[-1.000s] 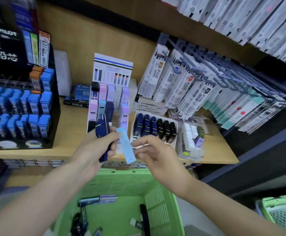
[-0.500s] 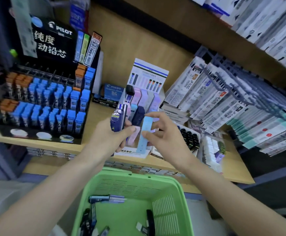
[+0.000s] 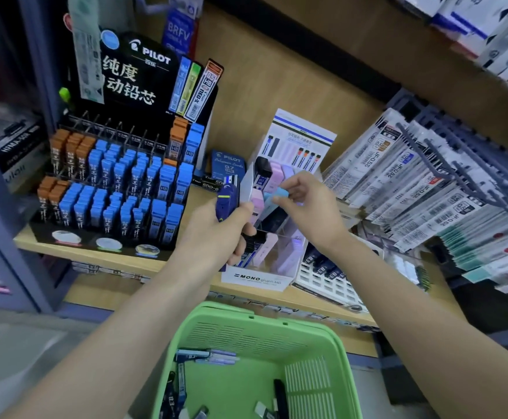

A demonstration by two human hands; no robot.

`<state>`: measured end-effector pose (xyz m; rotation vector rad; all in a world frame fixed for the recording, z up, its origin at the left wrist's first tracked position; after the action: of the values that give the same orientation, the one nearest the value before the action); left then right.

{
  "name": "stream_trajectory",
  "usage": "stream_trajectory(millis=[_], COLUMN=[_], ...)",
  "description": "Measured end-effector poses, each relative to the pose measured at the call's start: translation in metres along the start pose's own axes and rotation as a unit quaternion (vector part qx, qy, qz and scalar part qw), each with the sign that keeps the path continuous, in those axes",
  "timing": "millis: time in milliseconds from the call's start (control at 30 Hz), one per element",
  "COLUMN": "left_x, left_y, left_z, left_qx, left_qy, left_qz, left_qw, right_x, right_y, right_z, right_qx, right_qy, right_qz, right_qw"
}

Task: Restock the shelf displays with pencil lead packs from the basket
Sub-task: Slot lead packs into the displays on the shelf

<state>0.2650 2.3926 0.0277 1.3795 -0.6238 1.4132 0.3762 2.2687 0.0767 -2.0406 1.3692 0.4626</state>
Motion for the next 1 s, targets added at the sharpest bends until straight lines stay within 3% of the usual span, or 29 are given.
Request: stream_trajectory(millis=[233,467,600,767,867,1000], left_x=[-0.001,-0.003,-0.005,-0.009,-0.013,-0.016], left_y=[0.0,-0.001,0.001,0.005,0.006,0.012], left_z=[-0.001,0.003,0.011,0.017,0.021,0.03], left_qx=[0.004,-0.01,-0.044,-0.085,-0.109,-0.135], left_qy=[0.012,0.002,-0.016,-0.075,-0.15,-0.175], left_qz=[-0.018,-0.028,-0.032,-0.028,-0.007,0.0], left_qw=[1.0,1.0,0.998,0.993,0.983,0.975], right_x=[0.004,-0.009,-0.005,-0.012,-0.014,-0.016], right_y=[-0.005,-0.004,-0.005,0.007,0.026,0.049], right_z=[0.021,0.021,0.023,0.0,-0.006,-0.005], right_qx=[-0.061,0.001,0.011,0.043,-0.02,-0.12], right_qy=[0.122,0.232,0.255,0.116,-0.032,-0.083], right_qz=[-0.058,-0.139,-0.128,-0.056,0.052,0.097], right_qw=[0.989,0.963,0.958,0.991,0.998,0.985])
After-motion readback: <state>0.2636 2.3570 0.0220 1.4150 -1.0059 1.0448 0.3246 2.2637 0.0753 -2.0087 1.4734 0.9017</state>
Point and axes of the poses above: each hand's wrist, its own y-axis away from the middle knuckle, its own z-axis out of the palm, x = y × z, the point moved 9 cm from there along -y, towards the middle knuckle, and after that the axes turned 8 degrees about x, right-handed, at the moved point
